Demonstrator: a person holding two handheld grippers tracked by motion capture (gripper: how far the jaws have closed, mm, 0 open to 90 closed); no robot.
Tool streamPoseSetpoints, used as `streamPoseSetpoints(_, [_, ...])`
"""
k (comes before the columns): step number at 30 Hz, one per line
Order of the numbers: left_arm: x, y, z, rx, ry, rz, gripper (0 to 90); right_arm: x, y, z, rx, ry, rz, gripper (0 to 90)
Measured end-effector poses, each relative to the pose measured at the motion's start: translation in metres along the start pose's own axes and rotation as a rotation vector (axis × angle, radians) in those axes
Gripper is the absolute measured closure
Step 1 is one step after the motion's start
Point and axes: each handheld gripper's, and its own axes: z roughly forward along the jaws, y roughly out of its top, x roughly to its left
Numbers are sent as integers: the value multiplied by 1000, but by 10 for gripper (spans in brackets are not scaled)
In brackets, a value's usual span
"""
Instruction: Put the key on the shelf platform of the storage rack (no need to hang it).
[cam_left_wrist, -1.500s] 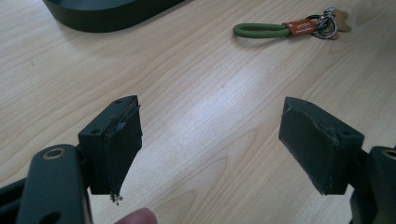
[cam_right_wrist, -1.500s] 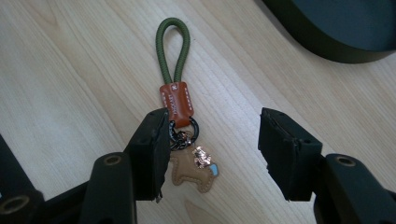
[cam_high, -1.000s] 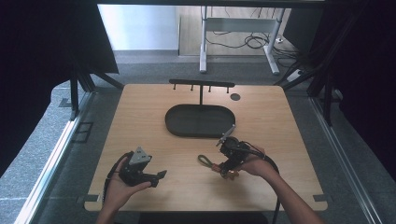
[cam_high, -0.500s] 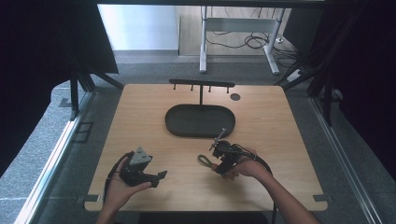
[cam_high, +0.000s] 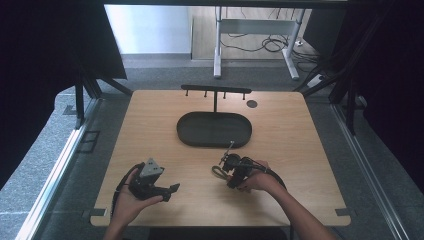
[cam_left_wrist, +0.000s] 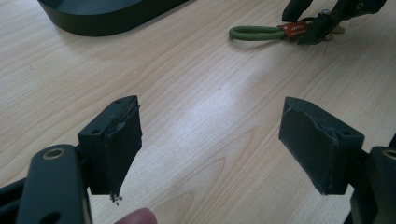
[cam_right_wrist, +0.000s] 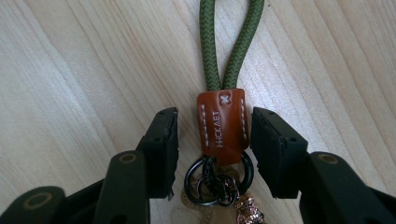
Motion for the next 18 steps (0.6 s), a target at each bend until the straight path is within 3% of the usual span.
streamPoseSetpoints(5, [0, 0, 0, 1, 1, -1, 215, -1, 1, 3, 9, -1, 5, 557])
streamPoseSetpoints(11, [0, 0, -1, -1, 3, 0, 215, -4, -1, 2, 10, 3, 17, 651])
streamPoseSetpoints(18, [0, 0, -1, -2, 3, 1, 215, -4, -2, 1, 11, 5, 15, 660])
